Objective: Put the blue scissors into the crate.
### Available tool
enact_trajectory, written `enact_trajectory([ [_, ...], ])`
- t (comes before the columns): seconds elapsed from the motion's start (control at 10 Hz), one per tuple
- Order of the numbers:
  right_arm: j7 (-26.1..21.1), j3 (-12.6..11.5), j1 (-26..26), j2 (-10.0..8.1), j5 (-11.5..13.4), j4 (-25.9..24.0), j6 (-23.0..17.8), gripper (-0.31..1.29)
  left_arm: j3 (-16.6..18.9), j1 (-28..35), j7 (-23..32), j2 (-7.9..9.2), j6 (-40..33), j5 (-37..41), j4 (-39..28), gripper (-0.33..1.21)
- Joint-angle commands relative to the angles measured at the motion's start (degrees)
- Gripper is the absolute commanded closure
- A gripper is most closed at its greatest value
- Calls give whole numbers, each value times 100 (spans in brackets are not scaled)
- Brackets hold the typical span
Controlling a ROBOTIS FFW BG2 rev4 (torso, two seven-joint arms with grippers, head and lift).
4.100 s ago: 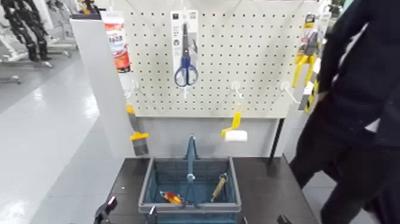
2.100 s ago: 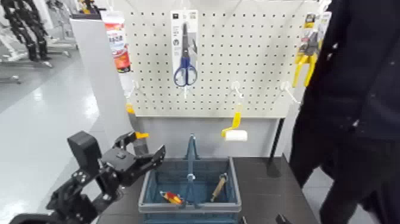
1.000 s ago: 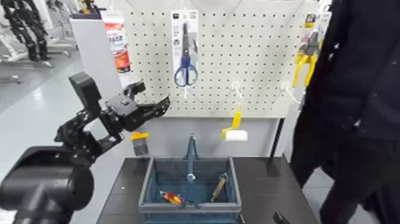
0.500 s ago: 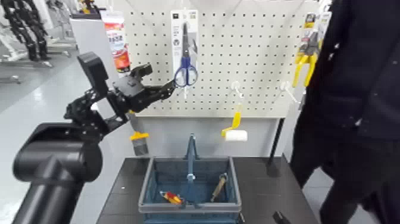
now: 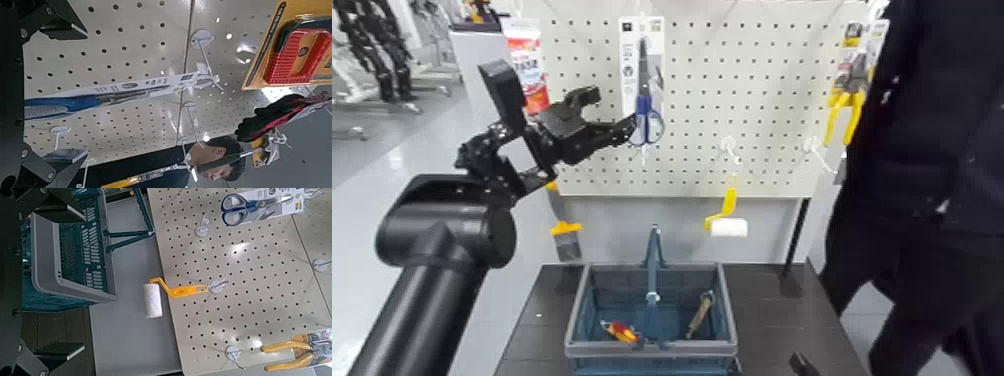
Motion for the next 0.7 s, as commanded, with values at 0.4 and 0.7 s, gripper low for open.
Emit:
enact_trajectory([
  [0.4, 41, 14, -35, 0, -18, 17, 0, 15, -340, -769, -222, -21, -324, 110, 959, 26],
  [0.7, 58, 14, -43, 9, -27, 26, 0, 15, -402, -1007, -327, -30, -429, 137, 1249, 28],
])
